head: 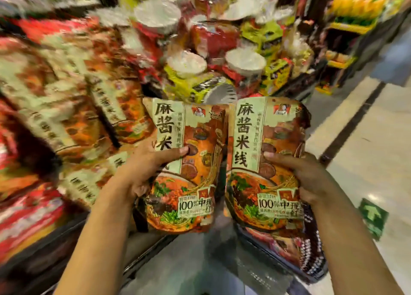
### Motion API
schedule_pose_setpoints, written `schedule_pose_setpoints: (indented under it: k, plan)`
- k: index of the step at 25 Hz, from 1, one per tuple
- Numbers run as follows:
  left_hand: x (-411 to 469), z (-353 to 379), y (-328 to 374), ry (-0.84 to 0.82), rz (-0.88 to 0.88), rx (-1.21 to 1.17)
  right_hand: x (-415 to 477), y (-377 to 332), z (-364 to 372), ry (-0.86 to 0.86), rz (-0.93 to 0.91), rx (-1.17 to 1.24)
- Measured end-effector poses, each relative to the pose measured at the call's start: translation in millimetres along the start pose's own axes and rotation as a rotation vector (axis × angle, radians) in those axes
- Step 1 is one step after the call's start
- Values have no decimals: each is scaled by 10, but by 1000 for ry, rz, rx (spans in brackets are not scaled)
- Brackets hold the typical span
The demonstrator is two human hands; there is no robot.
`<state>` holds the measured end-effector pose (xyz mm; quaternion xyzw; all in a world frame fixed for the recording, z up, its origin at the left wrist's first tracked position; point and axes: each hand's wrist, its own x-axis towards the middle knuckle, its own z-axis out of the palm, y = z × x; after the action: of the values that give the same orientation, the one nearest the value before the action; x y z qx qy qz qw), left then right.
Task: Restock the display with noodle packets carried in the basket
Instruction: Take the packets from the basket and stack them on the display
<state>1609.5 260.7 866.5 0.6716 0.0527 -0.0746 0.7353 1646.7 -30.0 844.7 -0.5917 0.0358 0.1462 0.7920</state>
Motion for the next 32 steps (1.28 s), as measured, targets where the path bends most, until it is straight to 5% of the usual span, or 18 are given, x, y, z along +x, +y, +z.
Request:
schedule_pose_setpoints:
  k: [10,17,26,32]
  plan:
    - [-2099,-1020,-567,548,114,-214,-373,650,1325,-400,199,-190]
    - [-3006,-2014,-723,755,143,-290,-552,1143,2633,-534,210,-229]
    - [-3743,-3671,-726,742,143,-306,-842,1938,4436,-562,188,-192]
    - [-3730,-4229,-783,659,103,-322,-825,2088,4830,-540,204,-156]
